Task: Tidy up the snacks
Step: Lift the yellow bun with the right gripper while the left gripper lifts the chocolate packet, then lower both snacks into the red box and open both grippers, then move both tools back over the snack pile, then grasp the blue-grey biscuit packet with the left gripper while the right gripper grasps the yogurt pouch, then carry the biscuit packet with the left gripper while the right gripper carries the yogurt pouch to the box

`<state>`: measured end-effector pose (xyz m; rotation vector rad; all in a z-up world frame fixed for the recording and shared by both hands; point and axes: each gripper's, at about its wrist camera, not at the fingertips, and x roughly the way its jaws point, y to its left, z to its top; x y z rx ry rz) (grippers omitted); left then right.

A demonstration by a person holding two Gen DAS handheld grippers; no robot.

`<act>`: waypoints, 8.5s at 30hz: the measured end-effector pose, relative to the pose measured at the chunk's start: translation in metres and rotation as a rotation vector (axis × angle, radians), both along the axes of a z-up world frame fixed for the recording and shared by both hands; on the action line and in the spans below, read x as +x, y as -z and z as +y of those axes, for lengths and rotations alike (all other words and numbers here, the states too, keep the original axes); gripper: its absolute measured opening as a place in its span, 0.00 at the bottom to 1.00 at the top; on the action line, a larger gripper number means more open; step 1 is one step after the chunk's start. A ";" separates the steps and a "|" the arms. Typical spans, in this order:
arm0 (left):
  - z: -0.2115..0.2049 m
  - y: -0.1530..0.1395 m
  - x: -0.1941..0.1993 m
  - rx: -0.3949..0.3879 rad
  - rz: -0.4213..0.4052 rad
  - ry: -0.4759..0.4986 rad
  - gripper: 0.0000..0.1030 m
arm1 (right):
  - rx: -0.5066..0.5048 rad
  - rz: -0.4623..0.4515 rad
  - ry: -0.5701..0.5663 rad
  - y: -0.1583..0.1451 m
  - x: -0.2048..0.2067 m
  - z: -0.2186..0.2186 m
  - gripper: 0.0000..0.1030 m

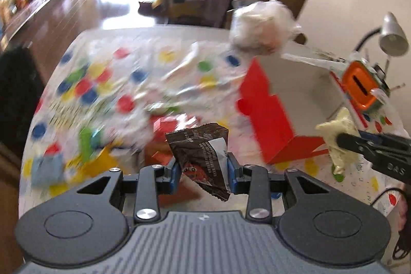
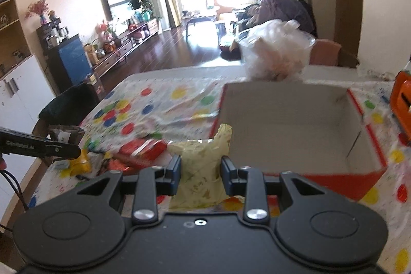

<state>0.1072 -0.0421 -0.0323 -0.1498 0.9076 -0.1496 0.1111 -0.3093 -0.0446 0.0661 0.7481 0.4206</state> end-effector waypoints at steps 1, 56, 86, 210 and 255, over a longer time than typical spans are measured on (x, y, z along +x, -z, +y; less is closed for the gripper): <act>-0.011 -0.003 0.007 0.005 -0.008 0.021 0.34 | -0.005 -0.006 0.008 -0.001 0.005 -0.005 0.30; -0.241 0.074 0.172 0.189 0.259 0.271 0.47 | -0.169 0.321 -0.034 0.091 0.143 -0.108 0.33; -0.121 -0.014 0.053 0.089 -0.084 0.205 0.68 | -0.061 0.044 0.045 -0.009 0.044 -0.044 0.75; 0.215 0.071 -0.044 -0.071 0.061 -0.399 0.58 | -0.093 0.143 -0.355 0.036 0.095 0.183 0.31; -0.147 0.004 0.109 0.112 -0.033 0.210 0.58 | -0.139 0.088 0.052 0.018 0.107 -0.095 0.32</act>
